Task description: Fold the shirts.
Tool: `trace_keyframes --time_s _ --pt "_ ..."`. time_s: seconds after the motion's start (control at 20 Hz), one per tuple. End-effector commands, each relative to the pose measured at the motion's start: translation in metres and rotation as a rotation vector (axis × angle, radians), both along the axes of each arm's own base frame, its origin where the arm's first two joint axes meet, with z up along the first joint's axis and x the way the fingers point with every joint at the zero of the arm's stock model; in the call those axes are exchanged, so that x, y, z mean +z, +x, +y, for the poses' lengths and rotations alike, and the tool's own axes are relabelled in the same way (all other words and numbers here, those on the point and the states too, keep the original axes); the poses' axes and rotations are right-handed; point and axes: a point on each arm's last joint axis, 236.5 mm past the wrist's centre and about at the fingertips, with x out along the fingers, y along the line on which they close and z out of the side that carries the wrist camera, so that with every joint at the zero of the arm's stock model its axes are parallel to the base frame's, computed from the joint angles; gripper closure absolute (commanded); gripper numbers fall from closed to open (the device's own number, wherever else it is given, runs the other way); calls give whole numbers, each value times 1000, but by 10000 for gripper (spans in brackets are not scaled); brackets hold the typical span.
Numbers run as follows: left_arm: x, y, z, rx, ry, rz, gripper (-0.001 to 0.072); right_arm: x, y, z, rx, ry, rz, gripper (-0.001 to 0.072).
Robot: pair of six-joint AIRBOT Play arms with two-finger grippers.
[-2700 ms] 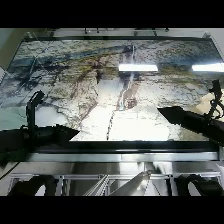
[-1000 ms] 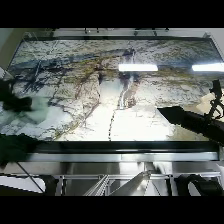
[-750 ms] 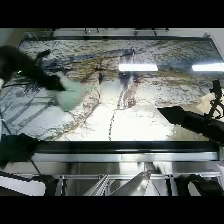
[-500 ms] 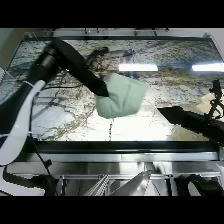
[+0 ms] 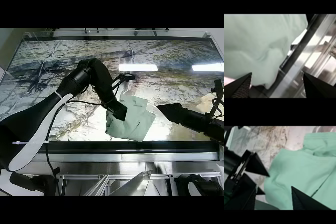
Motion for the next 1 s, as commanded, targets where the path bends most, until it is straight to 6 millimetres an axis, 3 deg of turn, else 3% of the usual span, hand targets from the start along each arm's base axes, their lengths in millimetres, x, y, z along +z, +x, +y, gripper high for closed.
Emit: trace_keyframes --time_s 0.0,0.1,0.2,0.3,0.4,0.55,0.65,0.7,0.8,0.85,0.9,0.95 --pt "-5 -54 47 54 154 164 -7 -52 9 -41 -73 -62 176 234" --pt "-19 -85 77 87 191 201 -7 -106 9 -67 -69 -113 337 234" --pt "-32 -106 98 160 185 209 -7 -154 5 -78 -58 -113 491 234" --pt "-40 -120 111 235 158 208 -7 -188 2 -69 -7 -67 587 234" --pt "-36 -129 115 307 98 231 -7 -208 4 -51 31 10 639 234" --pt "-25 -123 132 418 36 193 -6 -215 16 -21 67 107 633 235" --pt "-15 -106 146 529 -14 143 2 -214 31 -4 77 121 611 235" --pt "-10 -95 151 590 -60 123 11 -213 39 5 91 122 598 273" --pt "-4 -78 160 700 -162 121 12 -202 56 24 135 130 561 384" --pt "-5 -71 164 748 -204 142 12 -193 65 33 159 128 529 595" --pt "-9 -65 167 778 -234 163 12 -183 74 38 178 120 493 692" --pt "-18 -57 169 806 -249 179 11 -170 83 41 193 118 456 693"
